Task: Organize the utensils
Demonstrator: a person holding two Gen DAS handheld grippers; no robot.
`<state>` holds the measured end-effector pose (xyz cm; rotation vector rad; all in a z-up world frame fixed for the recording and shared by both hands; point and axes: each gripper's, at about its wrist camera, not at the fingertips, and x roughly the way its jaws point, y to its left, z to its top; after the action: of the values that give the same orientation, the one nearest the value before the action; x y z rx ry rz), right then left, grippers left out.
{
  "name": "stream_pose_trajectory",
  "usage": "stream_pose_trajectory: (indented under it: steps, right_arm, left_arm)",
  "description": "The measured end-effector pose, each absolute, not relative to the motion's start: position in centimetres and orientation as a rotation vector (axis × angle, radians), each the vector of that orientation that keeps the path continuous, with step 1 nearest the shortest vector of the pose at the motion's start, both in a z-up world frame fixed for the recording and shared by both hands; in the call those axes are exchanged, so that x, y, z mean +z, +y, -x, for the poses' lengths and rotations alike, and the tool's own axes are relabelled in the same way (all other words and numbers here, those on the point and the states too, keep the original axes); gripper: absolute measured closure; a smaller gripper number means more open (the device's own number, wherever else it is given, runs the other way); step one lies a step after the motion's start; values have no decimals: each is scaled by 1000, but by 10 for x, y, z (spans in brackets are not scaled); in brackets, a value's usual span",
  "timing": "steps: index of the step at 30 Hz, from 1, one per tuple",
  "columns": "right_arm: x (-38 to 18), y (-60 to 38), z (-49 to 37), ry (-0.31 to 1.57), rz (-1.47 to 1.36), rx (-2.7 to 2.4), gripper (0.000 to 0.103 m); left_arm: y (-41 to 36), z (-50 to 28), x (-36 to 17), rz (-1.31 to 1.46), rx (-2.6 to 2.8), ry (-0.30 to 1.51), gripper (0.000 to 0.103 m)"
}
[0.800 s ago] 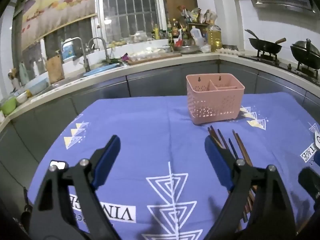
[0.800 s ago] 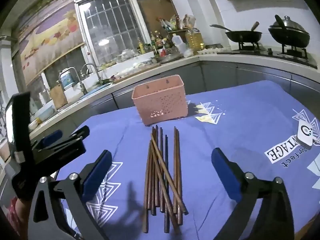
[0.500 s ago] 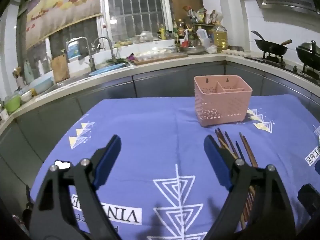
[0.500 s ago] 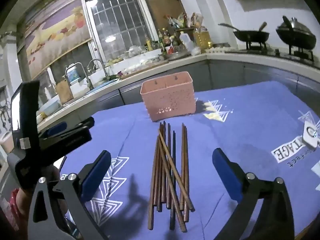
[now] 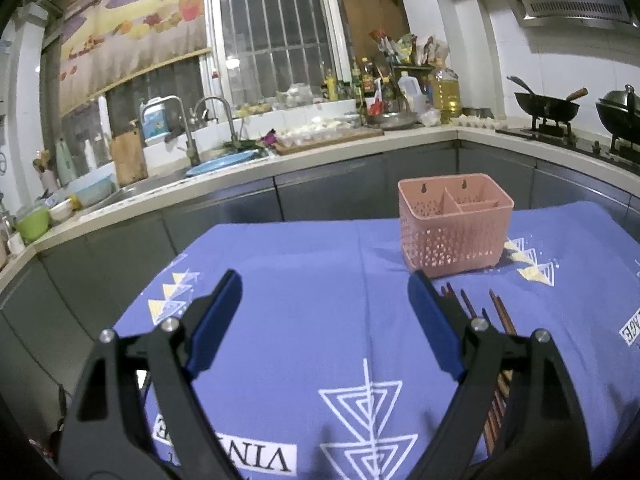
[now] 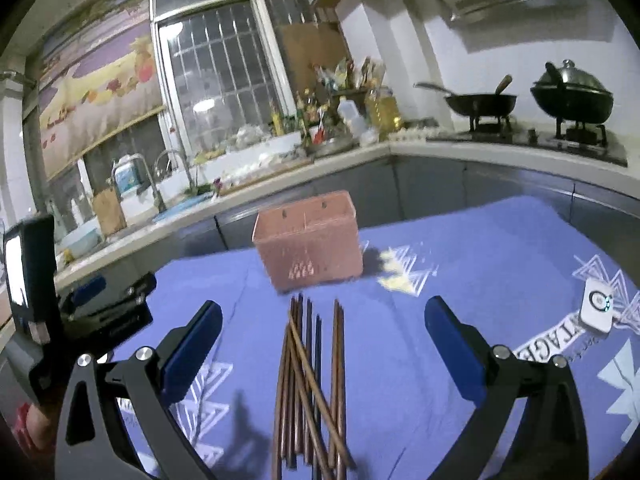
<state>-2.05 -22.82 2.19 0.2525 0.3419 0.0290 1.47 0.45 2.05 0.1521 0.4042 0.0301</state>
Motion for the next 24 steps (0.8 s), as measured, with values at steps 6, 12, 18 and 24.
stream_pose_trajectory:
  steps: [6,12,18,24]
  right_arm:
    - [22,-225,18,339,-259,45,4]
    - [16,-223,14,371,-256,61,8]
    - [11,-224,8,406,-252,78,23]
    - [2,-225,3,447,-232,99,43]
  left_arm:
    - [9,-15,24,-83,21,349,21]
    - [8,-17,26,-106,29,353,21]
    - [10,-19,26,-91,24,354,21]
    - [3,-27,16,-139,21,426,21]
